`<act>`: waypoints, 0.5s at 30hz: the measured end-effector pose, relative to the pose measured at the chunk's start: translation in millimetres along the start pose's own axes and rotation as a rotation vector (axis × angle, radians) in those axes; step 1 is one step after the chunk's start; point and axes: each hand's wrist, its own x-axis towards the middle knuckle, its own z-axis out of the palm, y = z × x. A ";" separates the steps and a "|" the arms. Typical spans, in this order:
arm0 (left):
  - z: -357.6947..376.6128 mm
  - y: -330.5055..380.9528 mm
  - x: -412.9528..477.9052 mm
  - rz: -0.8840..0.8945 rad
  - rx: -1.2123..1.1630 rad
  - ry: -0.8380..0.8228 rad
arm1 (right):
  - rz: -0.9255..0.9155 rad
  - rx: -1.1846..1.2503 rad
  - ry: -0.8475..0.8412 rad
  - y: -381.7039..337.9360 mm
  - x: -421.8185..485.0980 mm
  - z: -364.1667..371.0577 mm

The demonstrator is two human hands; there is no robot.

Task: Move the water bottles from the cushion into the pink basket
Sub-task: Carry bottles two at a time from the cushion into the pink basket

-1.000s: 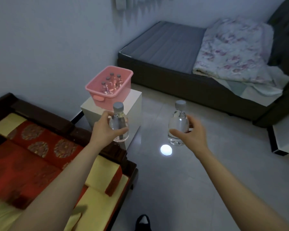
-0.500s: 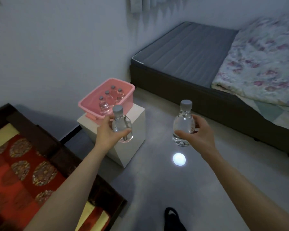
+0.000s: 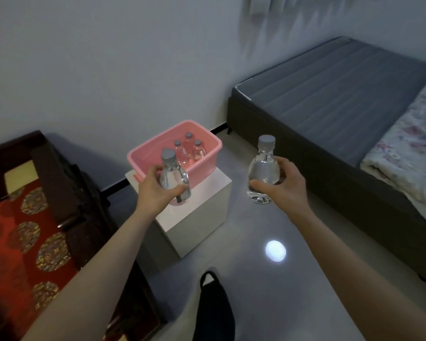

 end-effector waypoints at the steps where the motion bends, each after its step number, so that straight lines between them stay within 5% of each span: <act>1: 0.2 -1.4 12.9 -0.005 0.005 0.005 | -0.007 -0.004 -0.017 0.4 15.5 8.0; 15: -9.2 -32.1 166.1 -0.126 -0.019 0.092 | -0.016 0.087 -0.240 -22.2 177.3 122.9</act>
